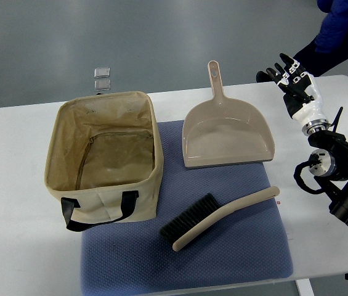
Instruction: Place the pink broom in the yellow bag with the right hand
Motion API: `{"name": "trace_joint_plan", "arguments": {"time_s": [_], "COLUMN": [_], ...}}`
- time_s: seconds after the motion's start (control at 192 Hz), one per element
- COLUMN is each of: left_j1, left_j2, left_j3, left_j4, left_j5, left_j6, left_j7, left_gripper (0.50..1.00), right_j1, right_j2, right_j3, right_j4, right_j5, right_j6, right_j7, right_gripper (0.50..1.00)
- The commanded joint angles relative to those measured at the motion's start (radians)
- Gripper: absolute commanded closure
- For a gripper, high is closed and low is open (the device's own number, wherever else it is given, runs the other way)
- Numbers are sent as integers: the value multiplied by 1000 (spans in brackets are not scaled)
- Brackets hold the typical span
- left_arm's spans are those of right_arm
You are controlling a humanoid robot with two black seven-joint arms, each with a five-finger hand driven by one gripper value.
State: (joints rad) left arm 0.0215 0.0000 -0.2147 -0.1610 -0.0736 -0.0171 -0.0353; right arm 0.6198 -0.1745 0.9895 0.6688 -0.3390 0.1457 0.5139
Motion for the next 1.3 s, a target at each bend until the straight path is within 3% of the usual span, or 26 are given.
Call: {"name": "trace_joint_plan", "arguments": {"time_s": [0.0,0.714,1.293], "left_j1": [0,0,-5], "left_j2": [0,0,0], "left_j3": [0,0,5], "left_j4": [0,-2,-2], "left_j5": [0,2,2], "left_j6": [0,0,0], "left_j7": [0,2,2], "left_gripper": [500,500,500], "right_j1": [0,17,70], "right_j2": [0,-8,-79], "right_j3": [0,-3,-40], "right_j4": [0,0,-8], "right_j5": [0,-5,-18], "right_j6": [0,-2,-34], "right_j7": [0,-5,-5], "right_gripper": [570,570,570]}}
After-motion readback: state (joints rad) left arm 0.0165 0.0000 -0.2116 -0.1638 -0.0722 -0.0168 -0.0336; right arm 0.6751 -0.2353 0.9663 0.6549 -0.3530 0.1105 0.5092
